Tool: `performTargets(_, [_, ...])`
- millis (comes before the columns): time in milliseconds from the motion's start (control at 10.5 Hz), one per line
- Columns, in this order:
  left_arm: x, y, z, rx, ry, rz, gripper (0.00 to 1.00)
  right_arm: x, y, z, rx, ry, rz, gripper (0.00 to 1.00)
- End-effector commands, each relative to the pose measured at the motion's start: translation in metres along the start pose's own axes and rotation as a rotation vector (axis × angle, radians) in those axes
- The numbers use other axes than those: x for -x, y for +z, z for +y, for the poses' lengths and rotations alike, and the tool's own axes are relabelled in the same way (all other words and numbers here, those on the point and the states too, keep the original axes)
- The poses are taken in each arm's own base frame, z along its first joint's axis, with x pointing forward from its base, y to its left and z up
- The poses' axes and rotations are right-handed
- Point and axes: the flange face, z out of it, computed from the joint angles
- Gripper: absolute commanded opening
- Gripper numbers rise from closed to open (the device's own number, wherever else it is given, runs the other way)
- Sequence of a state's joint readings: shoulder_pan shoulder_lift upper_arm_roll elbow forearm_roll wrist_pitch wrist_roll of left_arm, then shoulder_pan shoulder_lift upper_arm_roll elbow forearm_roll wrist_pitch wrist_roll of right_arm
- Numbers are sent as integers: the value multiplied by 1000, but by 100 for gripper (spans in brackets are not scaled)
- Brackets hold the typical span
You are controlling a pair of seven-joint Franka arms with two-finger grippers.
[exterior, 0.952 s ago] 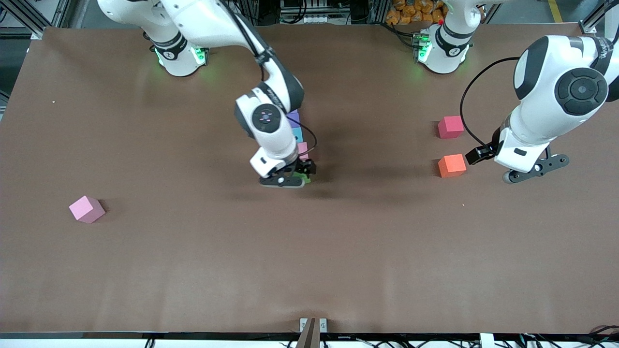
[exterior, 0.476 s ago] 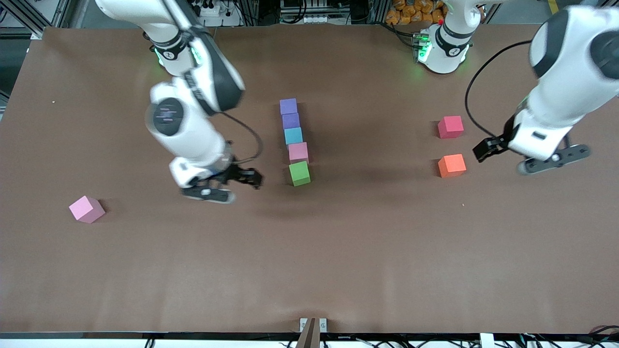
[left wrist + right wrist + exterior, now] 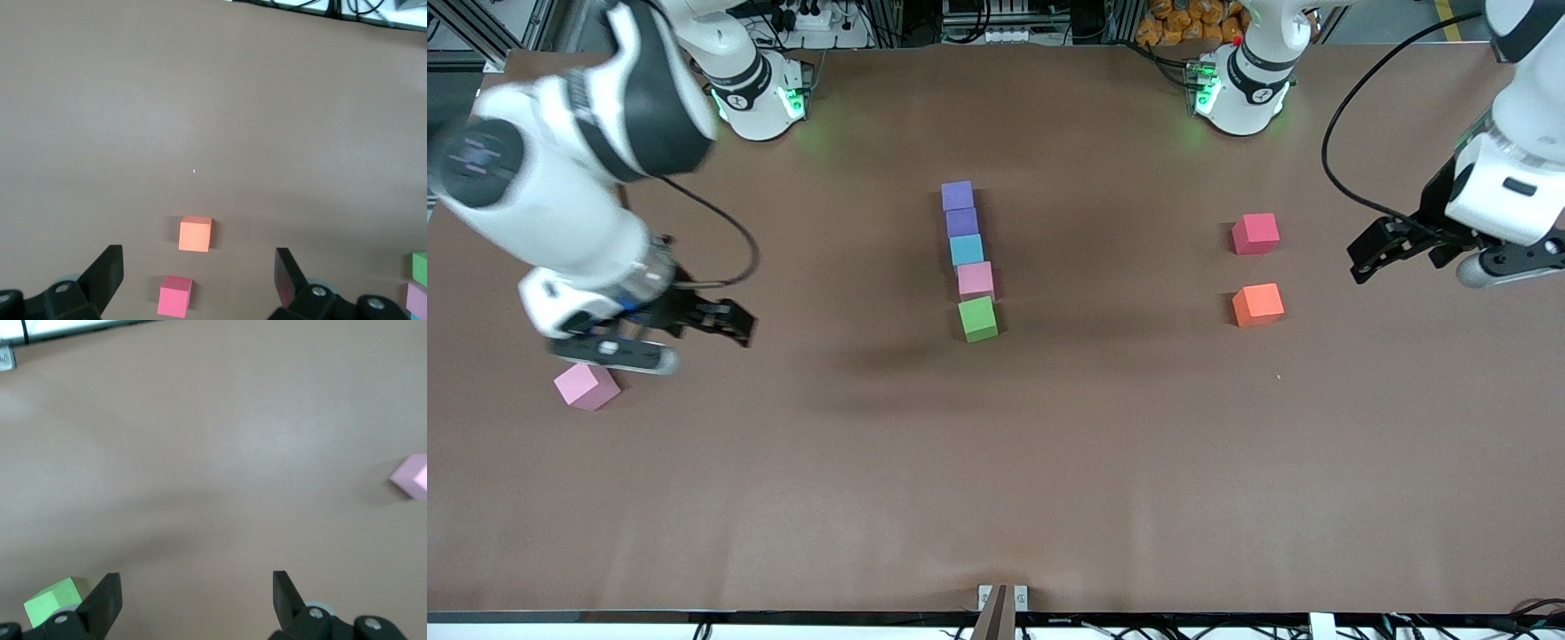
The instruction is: Arrange blocks into number 1
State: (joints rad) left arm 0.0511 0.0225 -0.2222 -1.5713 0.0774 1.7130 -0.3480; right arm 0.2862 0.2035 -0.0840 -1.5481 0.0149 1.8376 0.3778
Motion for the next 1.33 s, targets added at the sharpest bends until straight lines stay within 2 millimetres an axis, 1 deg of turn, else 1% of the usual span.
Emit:
performTargets(0, [4,-26,1,1,89,-44,100,15,-50,33,0,-16,20,100])
performTargets(190, [13,-38,-4,12,165,-107,100,19,-72,63,2,-63,6,100])
performTargets(286, [15,-40,-5,12,165,-115,100,21,-80,69,5,-71,1,100])
performTargets(476, [19,-42,-8,3,164,-140,100,24,-102,79,10,-70,-20,100])
performTargets(571, [20,-48,-9,1,163,-138,100,26,-105,81,13,-69,-32,100])
performTargets(762, [21,-50,-10,2,161,-142,100,27,-109,90,22,-58,-53,100])
performTargets(857, [21,-49,-10,4,163,-144,100,25,-111,99,24,-40,-58,100])
performTargets(1048, [21,-50,-8,7,165,-141,100,20,-108,118,28,-5,-61,100])
performTargets(1238, [23,-54,-8,22,185,-139,100,22,-112,122,29,3,-55,100])
